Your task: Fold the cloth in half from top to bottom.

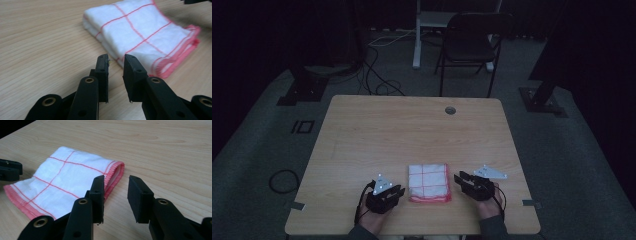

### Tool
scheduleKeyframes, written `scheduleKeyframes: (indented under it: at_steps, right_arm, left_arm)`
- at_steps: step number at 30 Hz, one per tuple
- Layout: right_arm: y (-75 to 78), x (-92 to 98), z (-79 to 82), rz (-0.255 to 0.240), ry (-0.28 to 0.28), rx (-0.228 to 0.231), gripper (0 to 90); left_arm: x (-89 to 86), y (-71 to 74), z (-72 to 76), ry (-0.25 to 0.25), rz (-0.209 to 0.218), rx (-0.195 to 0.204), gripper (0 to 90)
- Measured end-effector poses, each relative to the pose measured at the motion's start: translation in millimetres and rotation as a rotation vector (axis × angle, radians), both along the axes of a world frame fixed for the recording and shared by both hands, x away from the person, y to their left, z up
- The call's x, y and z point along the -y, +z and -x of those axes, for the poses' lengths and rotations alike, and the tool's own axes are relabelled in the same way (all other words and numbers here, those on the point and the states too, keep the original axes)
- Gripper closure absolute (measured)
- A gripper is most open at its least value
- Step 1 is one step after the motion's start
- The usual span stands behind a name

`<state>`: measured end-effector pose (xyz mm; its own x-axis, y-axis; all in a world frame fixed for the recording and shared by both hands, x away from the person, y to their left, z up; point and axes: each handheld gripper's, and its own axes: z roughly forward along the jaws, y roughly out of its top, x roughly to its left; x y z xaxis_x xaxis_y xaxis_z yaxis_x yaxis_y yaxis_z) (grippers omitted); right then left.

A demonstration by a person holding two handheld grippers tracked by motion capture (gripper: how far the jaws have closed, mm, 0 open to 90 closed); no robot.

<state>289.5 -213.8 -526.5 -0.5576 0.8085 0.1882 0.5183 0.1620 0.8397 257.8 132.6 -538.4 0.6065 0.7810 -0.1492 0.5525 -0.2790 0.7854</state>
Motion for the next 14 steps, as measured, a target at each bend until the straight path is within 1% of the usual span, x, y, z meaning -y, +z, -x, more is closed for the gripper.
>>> scheduleKeyframes:
  at_steps: [1,2,3,6,9,14]
  right_arm:
    - [0.0,0.0,0.0,0.000,0.000,0.000,66.8]
    - [-1.0,0.4,-0.7,0.017,-0.003,0.009,66.8]
    - [-1.4,0.7,-1.1,0.023,-0.004,0.008,66.7]
    - [-2.3,2.0,-2.2,0.018,-0.005,0.005,66.7]
    - [-3.3,2.6,-2.9,0.018,-0.006,0.001,66.7]
    - [-6.0,4.5,-7.6,0.032,-0.015,0.001,66.8]
  left_arm:
    - [0.0,0.0,0.0,0.000,0.000,0.000,74.8]
    - [-1.0,-1.2,-0.8,0.010,-0.016,0.007,74.8]
    - [-1.0,-1.2,-0.8,0.010,-0.016,0.007,74.7]
    - [-2.6,-3.1,-2.8,0.026,-0.022,0.007,74.4]
    - [-3.2,-3.2,-3.2,0.026,-0.025,0.005,74.1]
    - [-3.9,-3.7,-4.3,0.035,-0.029,0.004,74.1]
